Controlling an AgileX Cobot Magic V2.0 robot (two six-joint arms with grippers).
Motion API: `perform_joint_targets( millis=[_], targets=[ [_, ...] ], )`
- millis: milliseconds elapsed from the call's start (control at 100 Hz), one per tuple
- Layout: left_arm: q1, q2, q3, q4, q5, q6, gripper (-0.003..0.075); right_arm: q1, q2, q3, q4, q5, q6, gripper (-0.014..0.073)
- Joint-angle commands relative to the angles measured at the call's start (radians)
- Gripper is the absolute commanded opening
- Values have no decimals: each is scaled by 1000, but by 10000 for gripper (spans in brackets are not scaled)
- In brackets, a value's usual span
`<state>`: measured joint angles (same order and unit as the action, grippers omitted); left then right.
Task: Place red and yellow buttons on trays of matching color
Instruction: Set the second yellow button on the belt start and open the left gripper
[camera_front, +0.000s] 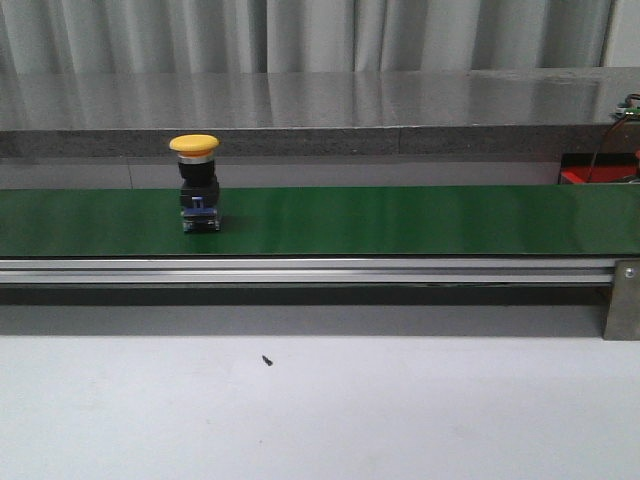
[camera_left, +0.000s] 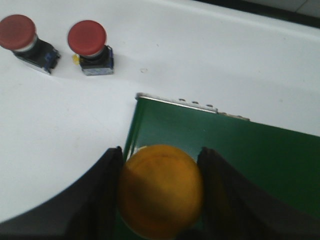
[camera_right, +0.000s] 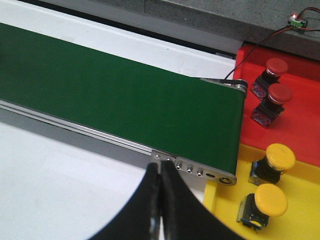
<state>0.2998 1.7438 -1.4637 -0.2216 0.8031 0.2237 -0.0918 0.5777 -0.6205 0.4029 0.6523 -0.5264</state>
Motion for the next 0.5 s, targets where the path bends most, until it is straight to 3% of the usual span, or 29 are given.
perform_joint_targets(
  millis=[0, 410, 490],
  targets=[
    [-37, -58, 21, -21, -73, 0, 136, -2, -2, -23, 20, -67, -2, -68],
    [-125, -47, 114, -21, -129, 0, 143, -2, -2, -23, 20, -67, -2, -68],
    [-126, -47, 114, -21, -129, 0, 206, -2, -2, -23, 20, -67, -2, -68]
  ],
)
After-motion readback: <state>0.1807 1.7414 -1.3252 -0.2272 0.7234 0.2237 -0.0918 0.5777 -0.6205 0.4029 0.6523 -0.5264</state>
